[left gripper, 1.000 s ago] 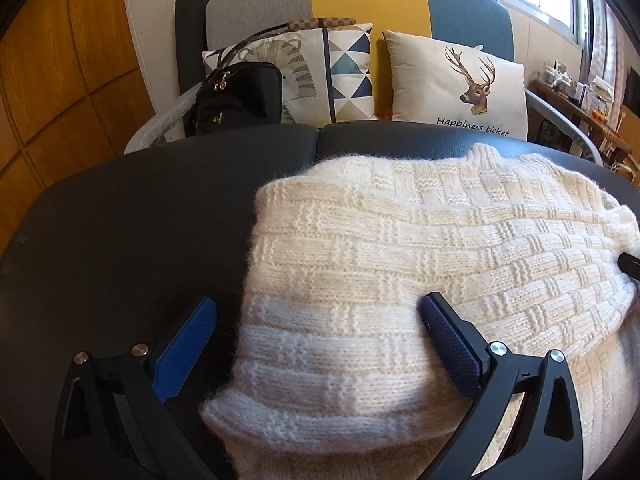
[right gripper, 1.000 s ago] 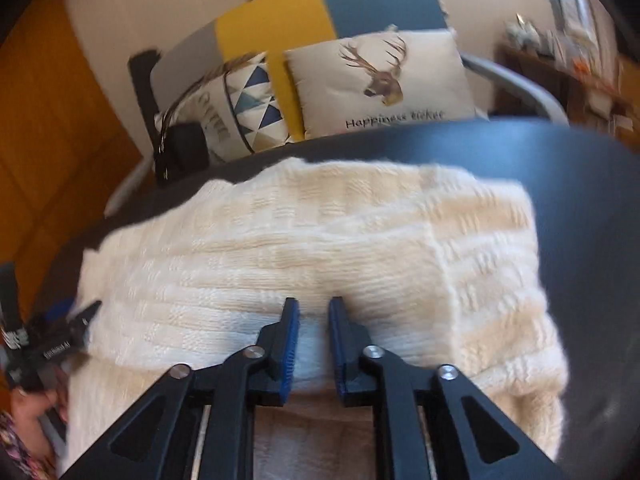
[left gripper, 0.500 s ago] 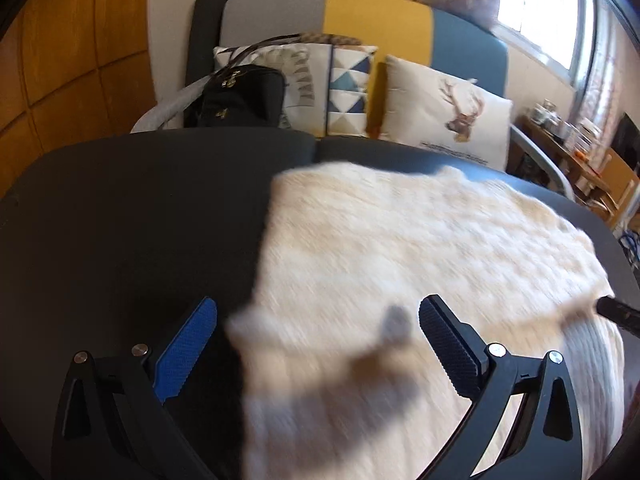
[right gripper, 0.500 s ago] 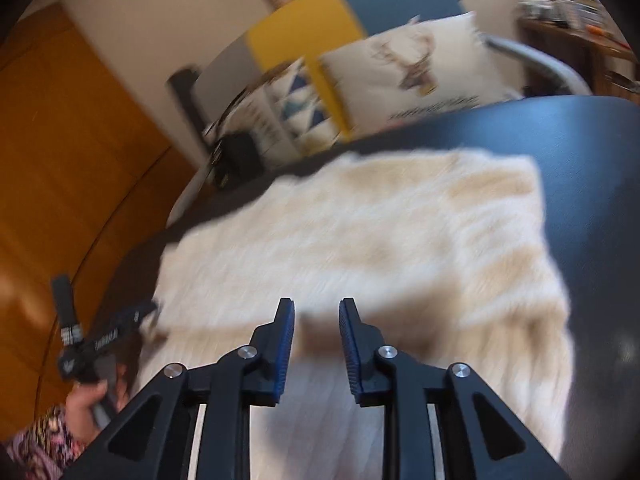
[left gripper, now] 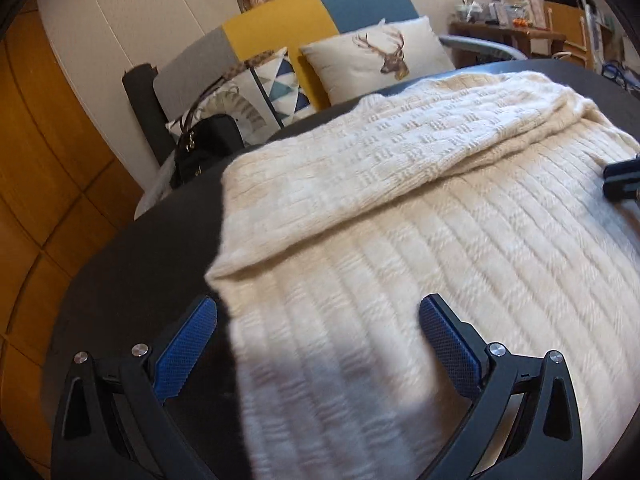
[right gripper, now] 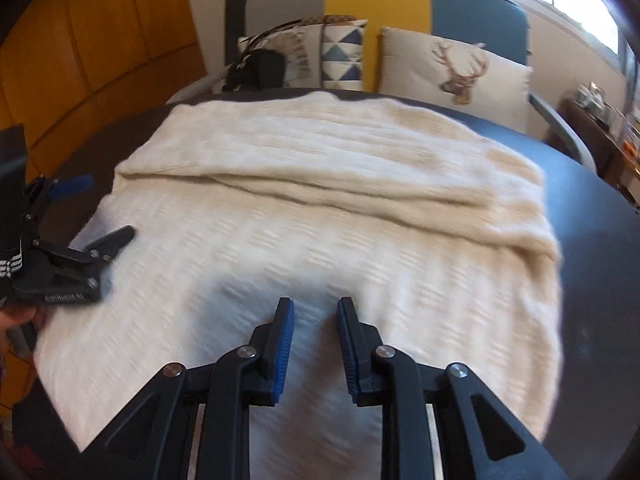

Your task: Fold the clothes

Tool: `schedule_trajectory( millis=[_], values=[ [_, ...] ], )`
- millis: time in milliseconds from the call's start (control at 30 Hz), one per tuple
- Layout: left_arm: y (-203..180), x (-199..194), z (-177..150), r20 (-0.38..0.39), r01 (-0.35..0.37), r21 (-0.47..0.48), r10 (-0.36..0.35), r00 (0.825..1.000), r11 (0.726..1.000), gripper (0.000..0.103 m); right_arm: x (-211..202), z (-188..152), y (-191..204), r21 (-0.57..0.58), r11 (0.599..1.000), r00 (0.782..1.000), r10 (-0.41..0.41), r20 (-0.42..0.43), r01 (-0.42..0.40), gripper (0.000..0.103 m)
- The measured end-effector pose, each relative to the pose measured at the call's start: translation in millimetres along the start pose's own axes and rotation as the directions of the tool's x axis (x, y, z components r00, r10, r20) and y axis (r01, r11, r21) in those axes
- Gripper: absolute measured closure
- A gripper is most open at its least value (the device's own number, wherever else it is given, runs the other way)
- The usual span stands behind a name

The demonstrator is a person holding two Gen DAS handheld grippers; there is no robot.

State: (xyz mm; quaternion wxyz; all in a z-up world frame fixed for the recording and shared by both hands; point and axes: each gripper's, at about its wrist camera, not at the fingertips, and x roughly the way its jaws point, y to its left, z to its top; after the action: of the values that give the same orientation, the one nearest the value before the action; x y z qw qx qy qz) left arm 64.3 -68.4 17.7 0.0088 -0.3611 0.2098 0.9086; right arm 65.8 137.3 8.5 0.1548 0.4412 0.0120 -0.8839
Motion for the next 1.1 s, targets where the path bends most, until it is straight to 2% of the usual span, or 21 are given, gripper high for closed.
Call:
schedule_trajectory(
  millis=[167, 300, 367, 467, 533, 633, 767, 833, 900, 1000, 1100],
  values=[
    [6, -12, -16, 0.024, -0.023, 0.003, 0.023, 0.999, 1.0, 0.0, -13, -15, -36, 0.172, 0.982, 0.996, 0.075, 0.037, -0.08, 0.081],
    [9, -33, -28, 0.043, -0.035, -0.003, 0.035, 0.998, 0.999, 0.0, -24, -14, -29, 0.208, 0.977, 0.999, 0.052, 0.016, -0.054, 0.081],
    [10, -46, -38, 0.057, -0.022, -0.02, 0.023, 0.998, 1.0, 0.0, -33, -19, -21, 0.187, 0.981, 0.998, 0.055, 0.015, -0.057, 0.081],
    [8, -54, -56, 0.046, -0.027, 0.005, 0.027, 0.999, 1.0, 0.0, -46, -27, -8, 0.146, 0.987, 0.998, 0.06, 0.01, -0.06, 0.08],
    [10, -62, -69, 0.088, -0.036, 0.005, 0.035, 0.995, 0.999, 0.0, -47, -35, 0, 0.106, 0.994, 1.0, 0.022, -0.022, -0.02, 0.08],
    [21, -63, -80, 0.083, 0.002, -0.046, 0.002, 0.997, 0.999, 0.0, -49, -49, 0, 0.047, 0.999, 0.999, -0.015, -0.035, 0.016, 0.08],
    [37, -62, -93, 0.08, 0.082, -0.121, -0.072, 0.994, 0.989, 0.0, -63, -65, -13, 0.035, 0.999, 1.0, -0.012, -0.014, 0.013, 0.08],
    [40, -64, -92, 0.065, 0.091, -0.133, -0.083, 0.994, 0.987, 0.0, -70, -71, -19, 0.041, 0.999, 1.0, -0.005, -0.014, 0.005, 0.08],
    [41, -74, -83, 0.092, 0.096, -0.161, -0.082, 0.992, 0.982, 0.0, -79, -70, -24, 0.083, 0.996, 0.999, 0.017, -0.031, -0.015, 0.08],
    [42, -84, -63, 0.147, 0.115, -0.19, -0.087, 0.985, 0.975, 0.0, -97, -66, -40, 0.167, 0.986, 1.0, 0.015, 0.018, -0.018, 0.08],
    [31, -75, -37, 0.138, 0.099, -0.177, -0.075, 0.988, 0.979, 0.0, -101, -57, -53, 0.217, 0.976, 1.0, -0.009, 0.028, 0.002, 0.08]
  ],
)
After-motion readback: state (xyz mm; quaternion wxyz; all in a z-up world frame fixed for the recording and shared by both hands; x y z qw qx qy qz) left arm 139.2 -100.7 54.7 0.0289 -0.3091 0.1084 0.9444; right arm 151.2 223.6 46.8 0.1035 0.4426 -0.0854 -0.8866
